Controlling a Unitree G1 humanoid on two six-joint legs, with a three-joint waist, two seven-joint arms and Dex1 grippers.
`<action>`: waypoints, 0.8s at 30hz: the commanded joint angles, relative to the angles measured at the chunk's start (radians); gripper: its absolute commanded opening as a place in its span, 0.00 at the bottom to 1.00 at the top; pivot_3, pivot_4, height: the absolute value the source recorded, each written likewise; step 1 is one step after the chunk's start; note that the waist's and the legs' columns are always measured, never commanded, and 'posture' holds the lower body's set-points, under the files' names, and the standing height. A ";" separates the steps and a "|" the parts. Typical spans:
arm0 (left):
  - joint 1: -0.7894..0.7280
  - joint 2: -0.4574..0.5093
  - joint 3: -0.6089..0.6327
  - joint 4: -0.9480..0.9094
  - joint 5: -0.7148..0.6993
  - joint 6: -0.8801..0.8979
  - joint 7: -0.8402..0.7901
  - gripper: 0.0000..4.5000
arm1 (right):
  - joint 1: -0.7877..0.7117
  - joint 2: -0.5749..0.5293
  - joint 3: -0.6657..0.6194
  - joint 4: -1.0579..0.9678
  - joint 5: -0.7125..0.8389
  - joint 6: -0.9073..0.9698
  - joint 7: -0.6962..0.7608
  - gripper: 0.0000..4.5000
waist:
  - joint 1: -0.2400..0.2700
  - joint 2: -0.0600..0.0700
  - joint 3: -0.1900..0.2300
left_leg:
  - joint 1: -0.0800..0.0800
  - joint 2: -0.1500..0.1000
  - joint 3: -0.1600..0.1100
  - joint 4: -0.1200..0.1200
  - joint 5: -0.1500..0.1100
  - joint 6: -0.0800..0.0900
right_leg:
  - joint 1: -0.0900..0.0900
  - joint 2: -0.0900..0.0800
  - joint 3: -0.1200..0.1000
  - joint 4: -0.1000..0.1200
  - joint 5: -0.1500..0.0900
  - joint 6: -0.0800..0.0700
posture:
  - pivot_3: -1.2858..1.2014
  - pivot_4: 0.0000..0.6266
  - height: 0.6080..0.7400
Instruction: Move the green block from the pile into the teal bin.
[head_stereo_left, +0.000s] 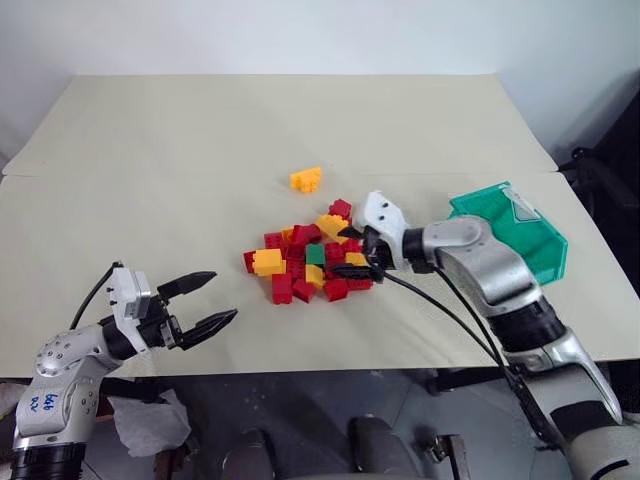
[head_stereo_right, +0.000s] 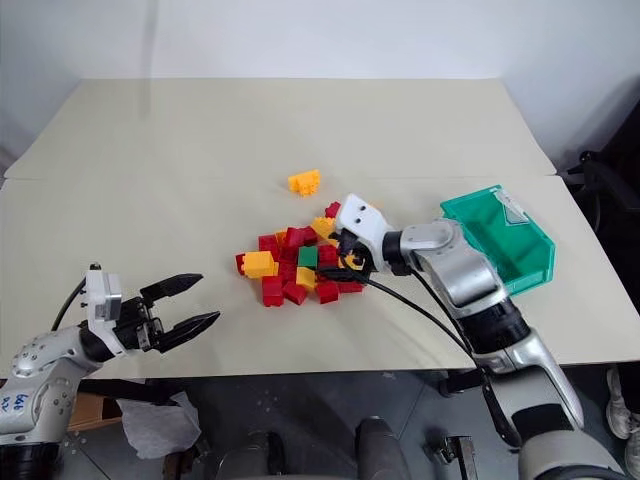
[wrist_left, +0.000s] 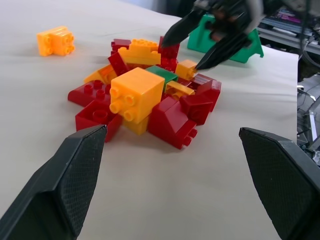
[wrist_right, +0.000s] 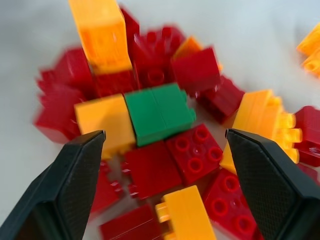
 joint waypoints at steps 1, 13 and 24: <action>-0.002 -0.002 -0.005 -0.034 0.009 -0.051 -0.025 1.00 | -0.056 0.030 0.022 0.087 -0.059 -0.080 0.018 0.89 | -0.002 0.000 0.000 | 0.000 0.000 0.000 0.000 0.000 0.000 | -0.001 0.000 0.000 0.000 0.000 0.000 | 0.52 0.24 1.00; -0.007 -0.004 -0.027 -0.046 0.000 -0.022 -0.009 1.00 | -0.161 0.137 0.043 0.335 -0.179 -0.224 0.039 0.86 | -0.023 0.001 0.000 | 0.000 0.001 0.001 0.001 0.000 0.000 | -0.002 0.000 0.000 0.003 0.000 0.000 | 0.52 0.24 1.00; -0.029 -0.012 -0.043 -0.065 -0.006 -0.014 0.013 1.00 | -0.125 0.130 -0.047 0.217 -0.115 -0.283 0.099 0.39 | -0.025 0.001 0.001 | 0.000 0.001 0.001 0.001 0.000 0.000 | -0.002 0.000 -0.001 0.003 0.000 0.000 | 0.52 0.24 1.00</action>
